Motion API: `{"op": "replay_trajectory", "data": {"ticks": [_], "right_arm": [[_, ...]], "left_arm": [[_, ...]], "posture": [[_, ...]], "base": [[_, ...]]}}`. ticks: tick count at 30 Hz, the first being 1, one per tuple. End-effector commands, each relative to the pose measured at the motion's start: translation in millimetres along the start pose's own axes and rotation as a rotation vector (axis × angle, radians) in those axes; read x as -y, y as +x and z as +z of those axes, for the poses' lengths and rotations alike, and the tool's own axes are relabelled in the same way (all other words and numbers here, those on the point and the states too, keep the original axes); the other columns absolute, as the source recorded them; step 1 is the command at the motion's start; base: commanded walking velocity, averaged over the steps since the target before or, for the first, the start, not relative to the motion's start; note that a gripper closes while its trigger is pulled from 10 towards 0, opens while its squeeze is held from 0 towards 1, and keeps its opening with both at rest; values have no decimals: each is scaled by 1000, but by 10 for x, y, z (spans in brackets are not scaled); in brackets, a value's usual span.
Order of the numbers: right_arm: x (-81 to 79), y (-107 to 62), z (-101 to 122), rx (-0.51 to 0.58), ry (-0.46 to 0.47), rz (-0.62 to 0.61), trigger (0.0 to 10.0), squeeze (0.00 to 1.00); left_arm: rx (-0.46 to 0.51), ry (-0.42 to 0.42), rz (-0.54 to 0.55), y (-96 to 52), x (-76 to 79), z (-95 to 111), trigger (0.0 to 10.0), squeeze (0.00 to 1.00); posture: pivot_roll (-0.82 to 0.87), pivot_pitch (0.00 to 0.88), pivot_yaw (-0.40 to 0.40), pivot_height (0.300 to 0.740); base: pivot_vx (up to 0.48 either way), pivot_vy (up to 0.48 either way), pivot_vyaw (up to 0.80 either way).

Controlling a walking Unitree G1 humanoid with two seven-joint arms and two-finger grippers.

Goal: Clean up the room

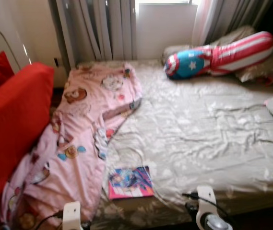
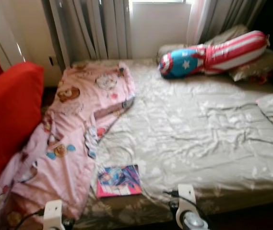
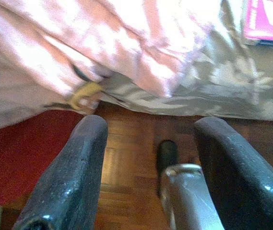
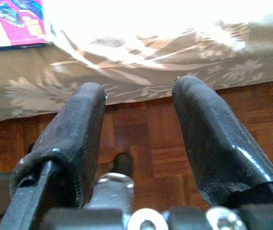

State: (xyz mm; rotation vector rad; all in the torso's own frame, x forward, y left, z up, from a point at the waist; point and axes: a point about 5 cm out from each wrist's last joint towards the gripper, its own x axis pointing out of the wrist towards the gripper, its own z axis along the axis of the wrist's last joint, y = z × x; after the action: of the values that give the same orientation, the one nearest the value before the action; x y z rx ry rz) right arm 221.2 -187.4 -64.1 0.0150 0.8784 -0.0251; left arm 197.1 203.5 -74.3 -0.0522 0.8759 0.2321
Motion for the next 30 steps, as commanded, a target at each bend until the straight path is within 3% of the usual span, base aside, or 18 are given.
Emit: {"op": "replay_trajectory", "data": {"ticks": [1, 14, 27, 30], "right_arm": [[89, -14, -35, -14, -1, -20, 10000, 0], [80, -13, -27, -12, -15, -9, 10000, 0], [78, -12, -22, -9, -14, -5, 10000, 0], [80, -13, -25, -10, -8, -6, 10000, 0]], "left_arm": [[-16, 3, -14, -5, 63, -35, 10000, 0], [0, -6, -27, -5, 65, -18, 10000, 0], [-1, -8, -21, -5, 63, -19, 10000, 0], [0, -8, -22, -5, 64, -19, 10000, 0]], "posture": [[-43, 0, -23, 740], [-44, 0, -20, 740], [-43, 1, -21, 740], [-43, 0, -22, 740]], "base": [[0, 300, 0], [0, 0, 0], [0, 0, 785], [0, 0, 0]]}}
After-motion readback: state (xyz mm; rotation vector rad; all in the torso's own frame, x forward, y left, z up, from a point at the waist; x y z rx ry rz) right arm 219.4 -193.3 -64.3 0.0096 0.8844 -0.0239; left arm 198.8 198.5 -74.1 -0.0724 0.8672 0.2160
